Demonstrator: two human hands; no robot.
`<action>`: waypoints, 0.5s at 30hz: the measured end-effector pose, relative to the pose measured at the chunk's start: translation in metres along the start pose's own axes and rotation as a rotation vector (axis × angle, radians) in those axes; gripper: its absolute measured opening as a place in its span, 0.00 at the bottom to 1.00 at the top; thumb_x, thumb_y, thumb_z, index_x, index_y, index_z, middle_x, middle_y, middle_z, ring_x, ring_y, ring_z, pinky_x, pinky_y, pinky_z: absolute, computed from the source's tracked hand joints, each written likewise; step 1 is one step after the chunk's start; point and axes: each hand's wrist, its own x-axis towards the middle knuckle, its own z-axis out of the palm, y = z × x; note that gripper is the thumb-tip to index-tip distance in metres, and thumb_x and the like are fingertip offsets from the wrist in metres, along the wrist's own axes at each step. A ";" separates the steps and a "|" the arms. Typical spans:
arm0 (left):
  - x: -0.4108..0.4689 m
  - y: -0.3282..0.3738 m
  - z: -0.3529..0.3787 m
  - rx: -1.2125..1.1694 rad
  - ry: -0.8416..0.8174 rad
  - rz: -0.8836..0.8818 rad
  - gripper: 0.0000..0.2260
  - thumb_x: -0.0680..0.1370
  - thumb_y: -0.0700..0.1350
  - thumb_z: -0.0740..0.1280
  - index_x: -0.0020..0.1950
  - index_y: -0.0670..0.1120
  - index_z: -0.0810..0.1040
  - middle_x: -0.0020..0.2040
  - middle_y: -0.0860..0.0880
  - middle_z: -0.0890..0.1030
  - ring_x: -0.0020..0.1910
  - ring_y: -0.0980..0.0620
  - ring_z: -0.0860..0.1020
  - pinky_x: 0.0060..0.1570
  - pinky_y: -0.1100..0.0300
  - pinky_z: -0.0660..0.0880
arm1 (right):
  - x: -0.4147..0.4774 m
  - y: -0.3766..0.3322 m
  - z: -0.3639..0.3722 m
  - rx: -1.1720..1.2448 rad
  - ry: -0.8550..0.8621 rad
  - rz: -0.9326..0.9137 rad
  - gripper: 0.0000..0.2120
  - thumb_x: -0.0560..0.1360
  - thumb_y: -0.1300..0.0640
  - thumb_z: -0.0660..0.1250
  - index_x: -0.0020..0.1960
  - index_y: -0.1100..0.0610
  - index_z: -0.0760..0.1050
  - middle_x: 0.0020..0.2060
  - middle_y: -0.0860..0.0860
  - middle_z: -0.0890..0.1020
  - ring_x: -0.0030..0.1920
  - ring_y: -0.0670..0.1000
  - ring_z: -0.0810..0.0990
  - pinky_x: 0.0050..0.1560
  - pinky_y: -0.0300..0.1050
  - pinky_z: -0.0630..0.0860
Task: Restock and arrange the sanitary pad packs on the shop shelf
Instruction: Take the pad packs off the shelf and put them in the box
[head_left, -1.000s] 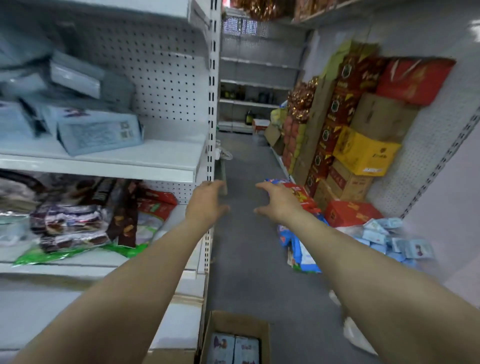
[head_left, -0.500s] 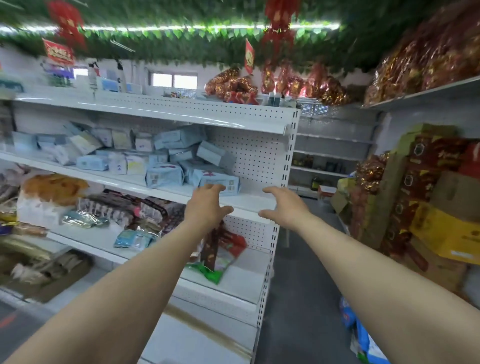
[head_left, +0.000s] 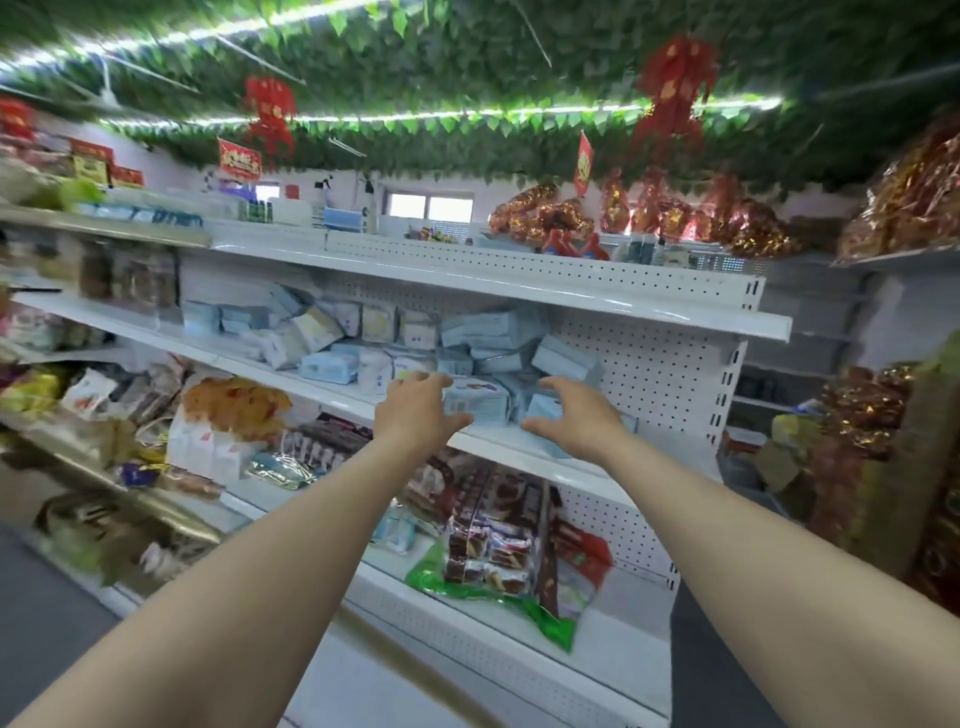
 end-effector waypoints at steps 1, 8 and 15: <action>0.008 -0.017 -0.007 0.002 0.004 -0.001 0.29 0.77 0.60 0.69 0.74 0.51 0.69 0.73 0.47 0.70 0.70 0.42 0.68 0.62 0.44 0.74 | 0.011 -0.015 0.009 0.000 -0.004 -0.012 0.36 0.75 0.43 0.73 0.77 0.52 0.65 0.73 0.53 0.72 0.70 0.56 0.72 0.66 0.51 0.71; 0.068 -0.127 -0.042 0.011 0.018 -0.028 0.28 0.77 0.61 0.68 0.73 0.50 0.70 0.70 0.46 0.73 0.68 0.42 0.70 0.59 0.44 0.76 | 0.080 -0.089 0.061 0.084 0.000 -0.008 0.33 0.78 0.43 0.69 0.77 0.55 0.66 0.75 0.53 0.69 0.73 0.56 0.69 0.70 0.53 0.69; 0.120 -0.213 -0.035 -0.049 0.005 -0.111 0.29 0.77 0.62 0.69 0.72 0.49 0.71 0.69 0.46 0.74 0.67 0.41 0.72 0.59 0.44 0.76 | 0.149 -0.129 0.111 0.124 -0.016 0.017 0.34 0.77 0.40 0.69 0.76 0.56 0.67 0.74 0.53 0.71 0.69 0.56 0.73 0.63 0.49 0.72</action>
